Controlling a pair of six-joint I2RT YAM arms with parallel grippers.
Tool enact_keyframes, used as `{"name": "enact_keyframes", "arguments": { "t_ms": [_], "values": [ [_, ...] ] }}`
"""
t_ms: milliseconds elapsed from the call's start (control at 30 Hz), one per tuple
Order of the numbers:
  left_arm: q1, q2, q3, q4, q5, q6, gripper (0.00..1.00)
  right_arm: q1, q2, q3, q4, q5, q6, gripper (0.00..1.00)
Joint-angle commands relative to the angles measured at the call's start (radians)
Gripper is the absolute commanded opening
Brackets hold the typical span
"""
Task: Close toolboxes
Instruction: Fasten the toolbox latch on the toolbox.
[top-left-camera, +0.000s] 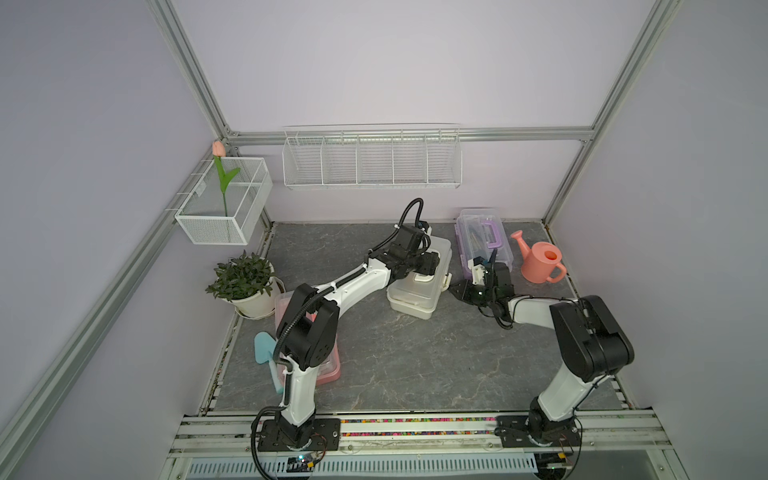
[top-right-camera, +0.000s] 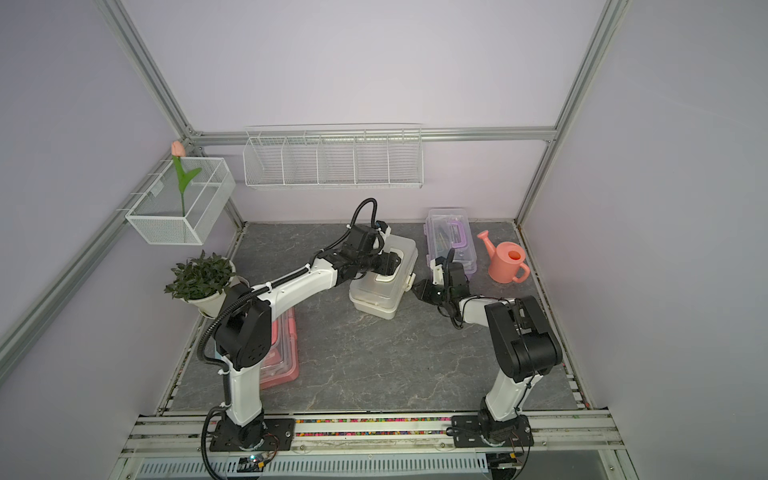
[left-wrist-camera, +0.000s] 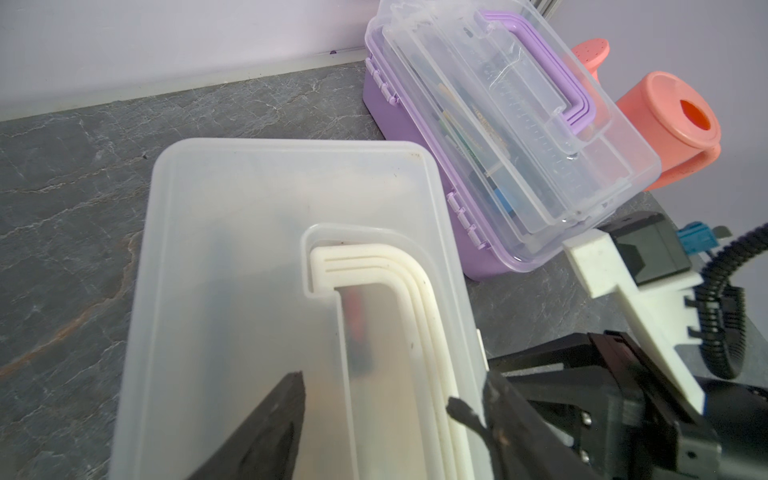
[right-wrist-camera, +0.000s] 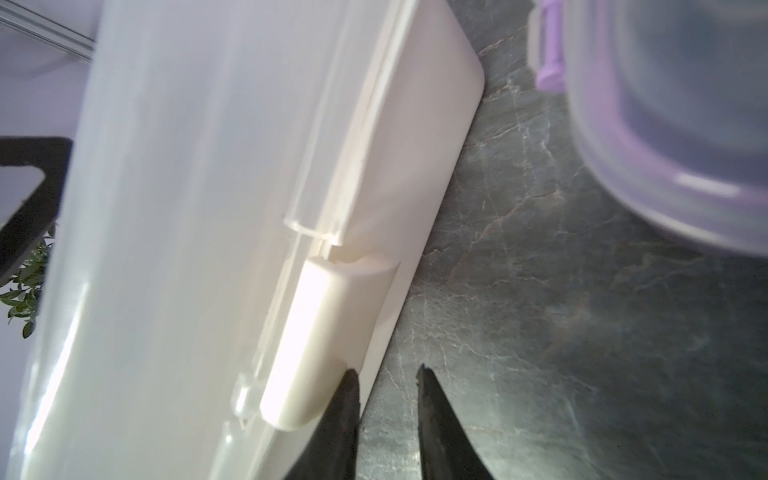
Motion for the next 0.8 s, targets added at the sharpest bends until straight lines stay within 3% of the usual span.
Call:
{"name": "enact_keyframes", "arguments": {
  "t_ms": [0,767],
  "values": [
    [-0.001,0.057,-0.076,-0.216,0.02,-0.027,0.7,0.01,-0.007,-0.002,0.034,-0.01,0.019,0.28],
    [-0.001,0.049,-0.102,-0.202,0.023,-0.031,0.7,0.05,-0.087,0.019,-0.009,0.02,0.013,0.28]
  ]
}}
